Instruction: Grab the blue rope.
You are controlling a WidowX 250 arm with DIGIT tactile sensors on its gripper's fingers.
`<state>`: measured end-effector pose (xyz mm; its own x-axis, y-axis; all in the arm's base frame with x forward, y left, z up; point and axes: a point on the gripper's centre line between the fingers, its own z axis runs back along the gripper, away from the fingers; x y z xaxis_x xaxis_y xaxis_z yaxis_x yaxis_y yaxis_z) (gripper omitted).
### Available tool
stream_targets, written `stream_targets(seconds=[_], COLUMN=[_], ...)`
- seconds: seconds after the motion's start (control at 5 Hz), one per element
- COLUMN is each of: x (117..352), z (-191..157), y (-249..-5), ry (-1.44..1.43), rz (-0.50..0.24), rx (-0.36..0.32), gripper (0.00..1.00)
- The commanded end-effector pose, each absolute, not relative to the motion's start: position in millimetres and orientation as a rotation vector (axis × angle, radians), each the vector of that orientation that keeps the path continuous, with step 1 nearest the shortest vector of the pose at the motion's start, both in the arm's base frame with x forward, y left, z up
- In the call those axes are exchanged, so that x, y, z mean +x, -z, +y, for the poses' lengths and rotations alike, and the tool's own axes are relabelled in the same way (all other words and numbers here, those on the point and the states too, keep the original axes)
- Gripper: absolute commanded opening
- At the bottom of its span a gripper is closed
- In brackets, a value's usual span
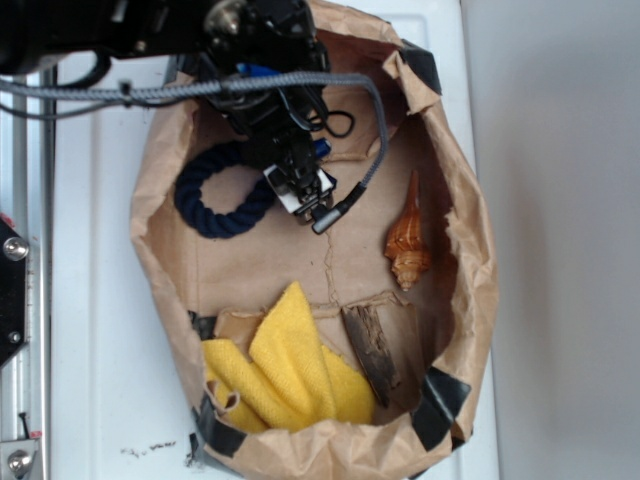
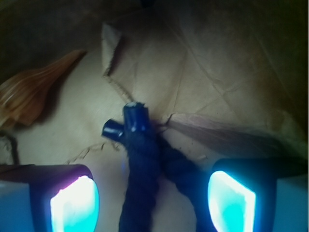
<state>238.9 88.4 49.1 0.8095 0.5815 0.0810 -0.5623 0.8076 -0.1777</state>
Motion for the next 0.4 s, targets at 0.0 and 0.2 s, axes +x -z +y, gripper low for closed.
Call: stream_targets(seconds=[0.0,0.2], x=[240.1,238.6], z=[77.9,71.8], y=[-27.3,-24.9], ry=[-0.561,-0.558], rz=[-0.180,-0.163], rx=[-0.110,-0.109], gripper=[1.00,0.18])
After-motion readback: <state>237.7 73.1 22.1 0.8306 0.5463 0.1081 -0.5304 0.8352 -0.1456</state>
